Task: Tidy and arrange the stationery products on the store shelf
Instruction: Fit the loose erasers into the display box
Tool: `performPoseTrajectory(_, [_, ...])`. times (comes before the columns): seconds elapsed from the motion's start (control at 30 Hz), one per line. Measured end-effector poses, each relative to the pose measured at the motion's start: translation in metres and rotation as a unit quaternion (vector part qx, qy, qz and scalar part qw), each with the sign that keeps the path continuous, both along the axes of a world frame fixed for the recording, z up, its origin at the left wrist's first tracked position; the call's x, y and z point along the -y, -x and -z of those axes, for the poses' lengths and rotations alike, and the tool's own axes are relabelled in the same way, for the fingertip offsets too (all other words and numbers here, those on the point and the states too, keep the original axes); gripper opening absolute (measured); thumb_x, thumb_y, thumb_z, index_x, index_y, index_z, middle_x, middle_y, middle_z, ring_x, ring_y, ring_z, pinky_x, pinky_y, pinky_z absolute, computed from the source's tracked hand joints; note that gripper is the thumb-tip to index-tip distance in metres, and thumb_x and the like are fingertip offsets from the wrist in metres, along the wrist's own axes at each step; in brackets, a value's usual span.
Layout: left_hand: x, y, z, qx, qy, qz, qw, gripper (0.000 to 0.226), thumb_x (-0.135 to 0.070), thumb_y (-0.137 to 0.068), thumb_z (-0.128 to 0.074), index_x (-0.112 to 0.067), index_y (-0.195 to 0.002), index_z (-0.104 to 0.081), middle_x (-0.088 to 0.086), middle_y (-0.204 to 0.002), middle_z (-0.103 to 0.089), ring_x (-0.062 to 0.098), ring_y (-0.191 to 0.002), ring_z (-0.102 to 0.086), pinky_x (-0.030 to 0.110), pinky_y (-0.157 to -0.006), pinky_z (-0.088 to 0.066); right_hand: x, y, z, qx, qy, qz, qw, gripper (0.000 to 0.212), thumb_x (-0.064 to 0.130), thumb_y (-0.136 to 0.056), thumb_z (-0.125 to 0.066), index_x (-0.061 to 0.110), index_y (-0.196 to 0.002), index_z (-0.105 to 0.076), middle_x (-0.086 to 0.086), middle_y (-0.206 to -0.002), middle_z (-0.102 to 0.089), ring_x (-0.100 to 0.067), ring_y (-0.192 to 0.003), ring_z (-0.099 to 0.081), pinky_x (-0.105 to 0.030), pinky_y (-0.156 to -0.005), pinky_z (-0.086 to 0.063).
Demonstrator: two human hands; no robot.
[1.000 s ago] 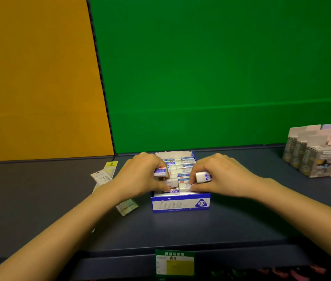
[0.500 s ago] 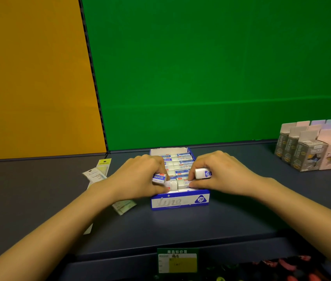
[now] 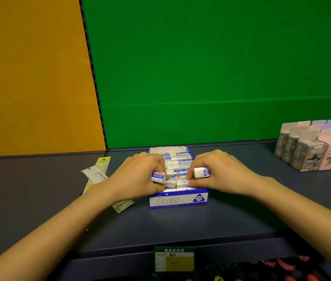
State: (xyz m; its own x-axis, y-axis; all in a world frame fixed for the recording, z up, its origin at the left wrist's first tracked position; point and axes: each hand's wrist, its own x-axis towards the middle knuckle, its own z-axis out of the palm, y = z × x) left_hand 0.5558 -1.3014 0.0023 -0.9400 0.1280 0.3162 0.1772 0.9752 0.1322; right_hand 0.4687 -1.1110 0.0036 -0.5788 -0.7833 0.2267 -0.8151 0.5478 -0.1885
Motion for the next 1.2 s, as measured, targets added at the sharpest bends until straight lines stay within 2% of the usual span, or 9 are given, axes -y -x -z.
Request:
performPoseTrajectory(0.2, [0.000,0.000,-0.001,0.023,0.008,0.004,1.000,0.022,-0.033,-0.077,-0.070,-0.021,-0.095,-0.072,-0.009,-0.105,-0.065,0.011,-0.096,-0.057,0.025,-0.067,-0.035,0.000,0.000,0.000,-0.004,0.003,-0.003,1.000,0.019,0.045,-0.079,-0.065,0.032,-0.093,-0.068,0.013,-0.102,-0.067,-0.012,-0.095,-0.059,-0.032,-0.076,-0.048])
performPoseTrajectory(0.47, [0.007,0.000,-0.001,0.050,-0.045,0.020,0.998,0.028,-0.041,-0.077,-0.068,-0.014,-0.086,-0.073,-0.005,-0.098,-0.067,0.014,-0.093,-0.061,0.039,-0.076,-0.051,0.000,0.001,0.000,-0.013,0.004,-0.007,1.000,0.022,0.047,-0.078,-0.064,0.031,-0.093,-0.068,0.011,-0.102,-0.066,-0.013,-0.095,-0.059,-0.035,-0.078,-0.050])
performPoseTrajectory(0.57, [0.010,-0.003,-0.004,0.078,-0.091,0.037,0.992,0.026,-0.039,-0.079,-0.066,-0.016,-0.090,-0.073,-0.007,-0.099,-0.067,0.010,-0.093,-0.061,0.037,-0.077,-0.053,0.000,0.002,-0.001,0.003,0.026,-0.013,1.000,0.022,0.049,-0.078,-0.063,0.031,-0.090,-0.069,0.010,-0.099,-0.069,-0.011,-0.090,-0.061,-0.038,-0.080,-0.051])
performPoseTrajectory(0.67, [0.012,-0.005,-0.004,0.098,-0.083,0.049,0.991,0.027,-0.037,-0.080,-0.065,-0.017,-0.095,-0.073,-0.005,-0.100,-0.066,0.011,-0.094,-0.060,0.038,-0.078,-0.053,0.002,0.001,-0.002,0.033,0.050,-0.027,0.998,0.023,0.048,-0.077,-0.064,0.029,-0.088,-0.070,0.009,-0.095,-0.071,-0.008,-0.084,-0.063,-0.036,-0.078,-0.052])
performPoseTrajectory(0.8, [0.014,-0.006,-0.005,0.111,-0.097,0.057,0.987,0.023,-0.034,-0.081,-0.065,-0.019,-0.097,-0.073,-0.004,-0.101,-0.066,0.009,-0.094,-0.060,0.034,-0.081,-0.052,0.005,-0.001,-0.005,0.068,0.065,-0.043,0.995,0.024,0.046,-0.086,-0.053,0.029,-0.096,-0.067,0.009,-0.101,-0.069,-0.010,-0.090,-0.061,-0.035,-0.082,-0.050])
performPoseTrajectory(0.93, [0.017,-0.011,-0.009,0.102,-0.155,0.043,0.982,0.018,-0.029,-0.085,-0.062,-0.013,-0.093,-0.067,-0.005,-0.097,-0.066,0.005,-0.089,-0.062,0.028,-0.077,-0.053,0.007,-0.004,-0.008,0.114,0.040,-0.082,0.989,0.047,0.040,-0.084,-0.031,0.022,-0.117,-0.060,0.012,-0.112,-0.057,-0.005,-0.103,-0.051,-0.015,-0.086,-0.039])
performPoseTrajectory(1.03, [0.016,-0.017,-0.014,0.136,-0.197,0.024,0.971,0.029,-0.035,-0.091,-0.045,-0.008,-0.099,-0.054,-0.012,-0.081,-0.058,-0.009,-0.068,-0.052,0.011,-0.060,-0.042,0.007,-0.006,-0.008,0.108,0.011,-0.110,0.988,0.042,0.040,-0.095,-0.038,0.021,-0.129,-0.052,0.007,-0.125,-0.056,-0.002,-0.105,-0.050,-0.006,-0.085,-0.036])
performPoseTrajectory(1.1, [0.017,-0.021,-0.017,0.147,-0.213,0.012,0.966,0.039,-0.040,-0.081,-0.032,-0.010,-0.100,-0.046,-0.009,-0.074,-0.050,-0.002,-0.061,-0.043,0.012,-0.057,-0.036,0.006,-0.006,-0.006,0.093,0.007,-0.117,0.989,0.039,0.038,-0.095,-0.041,0.025,-0.130,-0.050,0.008,-0.123,-0.057,0.002,-0.095,-0.051,-0.003,-0.077,-0.036])
performPoseTrajectory(1.2, [0.021,-0.026,-0.017,0.153,-0.206,0.018,0.966,0.038,-0.040,-0.080,-0.028,-0.013,-0.103,-0.043,0.013,-0.091,-0.053,0.010,-0.072,-0.040,0.024,-0.066,-0.036,0.004,-0.005,-0.005,0.112,0.013,-0.123,0.986,0.031,0.033,-0.091,-0.053,0.027,-0.121,-0.051,0.010,-0.106,-0.059,-0.002,-0.088,-0.054,-0.009,-0.076,-0.042])
